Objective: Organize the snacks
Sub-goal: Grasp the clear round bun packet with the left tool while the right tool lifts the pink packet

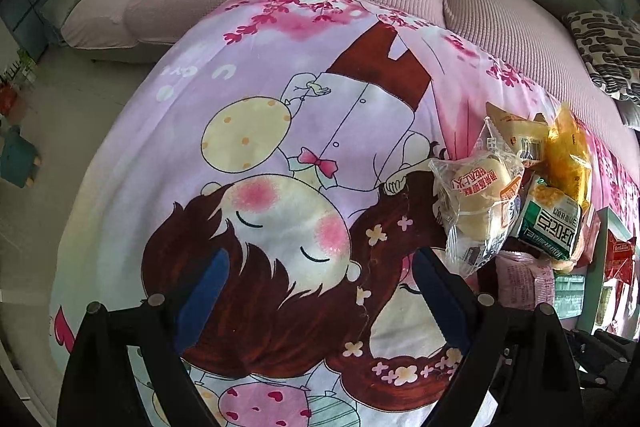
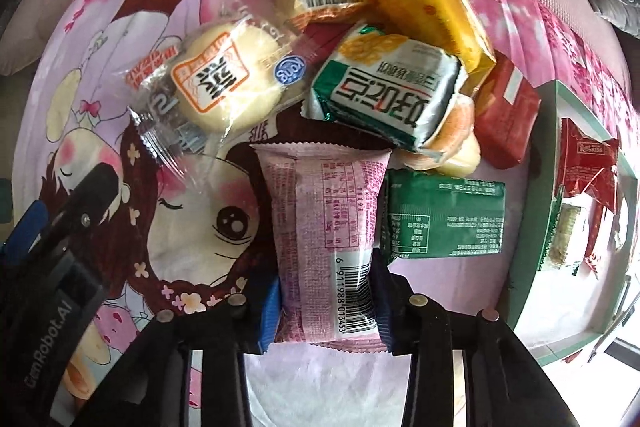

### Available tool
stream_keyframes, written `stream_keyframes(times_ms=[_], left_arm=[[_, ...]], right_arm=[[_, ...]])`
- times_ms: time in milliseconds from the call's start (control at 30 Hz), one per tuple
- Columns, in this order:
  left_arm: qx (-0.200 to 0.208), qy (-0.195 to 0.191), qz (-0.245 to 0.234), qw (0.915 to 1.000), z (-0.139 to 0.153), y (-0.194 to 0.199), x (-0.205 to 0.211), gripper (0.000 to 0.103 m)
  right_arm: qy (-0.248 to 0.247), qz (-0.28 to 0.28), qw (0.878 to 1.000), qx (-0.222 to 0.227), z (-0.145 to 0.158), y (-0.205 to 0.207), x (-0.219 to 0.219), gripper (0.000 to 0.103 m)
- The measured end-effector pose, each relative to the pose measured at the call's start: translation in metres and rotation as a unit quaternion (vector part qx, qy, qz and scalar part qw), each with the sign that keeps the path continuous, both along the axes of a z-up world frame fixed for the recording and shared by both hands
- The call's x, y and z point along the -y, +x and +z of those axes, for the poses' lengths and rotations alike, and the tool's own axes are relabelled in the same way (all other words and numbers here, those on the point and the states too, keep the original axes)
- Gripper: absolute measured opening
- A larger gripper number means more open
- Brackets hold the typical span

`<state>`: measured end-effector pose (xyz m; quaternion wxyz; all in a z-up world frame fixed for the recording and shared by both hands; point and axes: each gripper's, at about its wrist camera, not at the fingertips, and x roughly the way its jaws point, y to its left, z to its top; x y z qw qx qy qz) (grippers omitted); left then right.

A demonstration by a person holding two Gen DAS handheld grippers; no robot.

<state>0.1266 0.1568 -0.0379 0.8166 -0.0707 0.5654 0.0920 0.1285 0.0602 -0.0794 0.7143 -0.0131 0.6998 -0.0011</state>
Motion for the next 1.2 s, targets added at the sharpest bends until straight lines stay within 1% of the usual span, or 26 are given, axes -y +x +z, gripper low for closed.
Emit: stream_keyframes(times_ms=[200,367,500,567,700,733,833,933,967,1033,1200], left_arm=[[0.006,0.004,0.000,1.0000,0.005,0.000,0.001,0.093],[0.014,-0.002,-0.003,0.9999,0.011,-0.001,0.004,0.093],[0.015,-0.004,-0.009,0.9998,0.012,0.004,0.009,0.093],[0.016,-0.014,-0.015,0.9997,0.012,0.008,0.013,0.093],[0.019,-0.028,-0.029,0.9990,0.012,0.013,0.023,0.093],[0.019,-0.032,-0.032,0.9988,0.012,0.015,0.027,0.093],[0.017,-0.047,-0.039,0.9979,0.009,0.020,0.034,0.093],[0.005,-0.054,-0.043,0.9976,0.003,0.026,0.041,0.093],[0.004,-0.052,-0.046,0.9976,0.001,0.028,0.044,0.093],[0.004,-0.054,-0.050,0.9973,0.000,0.031,0.048,0.093],[0.019,-0.078,-0.058,0.9950,0.001,0.041,0.055,0.093]], right_arm=[[0.021,-0.006,1.000,0.017,0.026,0.001,0.022,0.041],[0.037,-0.014,0.999,0.031,0.051,0.006,0.043,0.041],[0.035,-0.027,0.998,0.039,0.067,0.010,0.066,0.040],[0.035,-0.034,0.998,0.040,0.078,0.018,0.082,0.040],[0.026,-0.045,0.997,0.051,0.088,0.024,0.109,0.040],[0.020,-0.044,0.997,0.054,0.086,0.017,0.116,0.040],[0.003,-0.048,0.997,0.056,0.086,0.019,0.133,0.040],[-0.008,-0.056,0.997,0.053,0.080,0.018,0.143,0.040],[-0.010,-0.058,0.997,0.050,0.069,0.021,0.141,0.040],[-0.010,-0.063,0.997,0.044,0.068,0.018,0.144,0.040],[-0.007,-0.068,0.997,0.035,0.062,0.018,0.156,0.040]])
